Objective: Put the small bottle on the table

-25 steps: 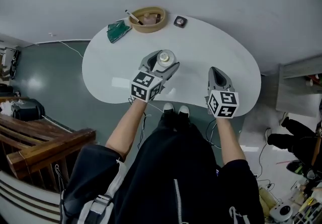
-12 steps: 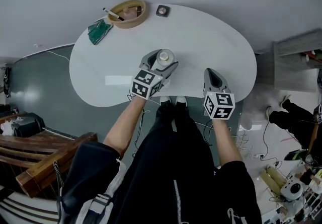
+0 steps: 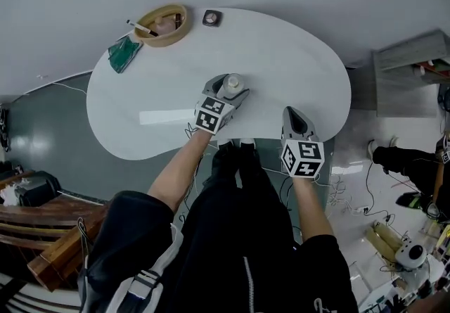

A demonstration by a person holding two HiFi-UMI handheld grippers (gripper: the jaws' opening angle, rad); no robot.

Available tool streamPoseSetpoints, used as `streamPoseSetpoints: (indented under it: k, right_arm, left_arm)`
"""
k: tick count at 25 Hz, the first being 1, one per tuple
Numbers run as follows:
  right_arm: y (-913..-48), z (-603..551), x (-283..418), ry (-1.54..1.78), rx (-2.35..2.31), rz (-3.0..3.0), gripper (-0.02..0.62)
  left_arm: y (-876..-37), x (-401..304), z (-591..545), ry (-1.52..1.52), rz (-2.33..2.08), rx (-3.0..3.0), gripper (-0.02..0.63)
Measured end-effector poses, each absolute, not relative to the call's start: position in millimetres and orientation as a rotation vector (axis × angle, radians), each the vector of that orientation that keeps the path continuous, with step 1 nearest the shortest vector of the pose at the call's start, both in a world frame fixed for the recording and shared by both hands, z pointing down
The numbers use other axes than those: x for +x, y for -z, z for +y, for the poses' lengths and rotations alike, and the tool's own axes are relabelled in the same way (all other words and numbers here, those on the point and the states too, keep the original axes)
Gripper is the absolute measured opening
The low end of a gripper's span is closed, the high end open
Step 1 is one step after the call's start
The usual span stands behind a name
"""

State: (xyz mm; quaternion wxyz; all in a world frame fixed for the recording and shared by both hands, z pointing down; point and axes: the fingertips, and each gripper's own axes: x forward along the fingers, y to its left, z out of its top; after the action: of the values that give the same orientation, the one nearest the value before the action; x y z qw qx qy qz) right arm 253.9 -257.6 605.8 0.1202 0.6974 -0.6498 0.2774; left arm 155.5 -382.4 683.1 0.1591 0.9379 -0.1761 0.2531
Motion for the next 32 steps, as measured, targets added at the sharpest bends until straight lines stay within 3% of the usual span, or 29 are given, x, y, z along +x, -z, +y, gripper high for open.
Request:
streamPoseSetpoints:
  k: [21,32]
  right_arm:
    - [-612,-258,267,-0.838,2.052,-1.847,0.003]
    - [-597,-268,259,-0.788,2.019,-1.921,0.003]
  left_arm:
    - [-749,164,-374,-0.91,-0.529,2.669,0.337]
    - [-724,150,-363,-0.853,-0.551,2.605,0.383]
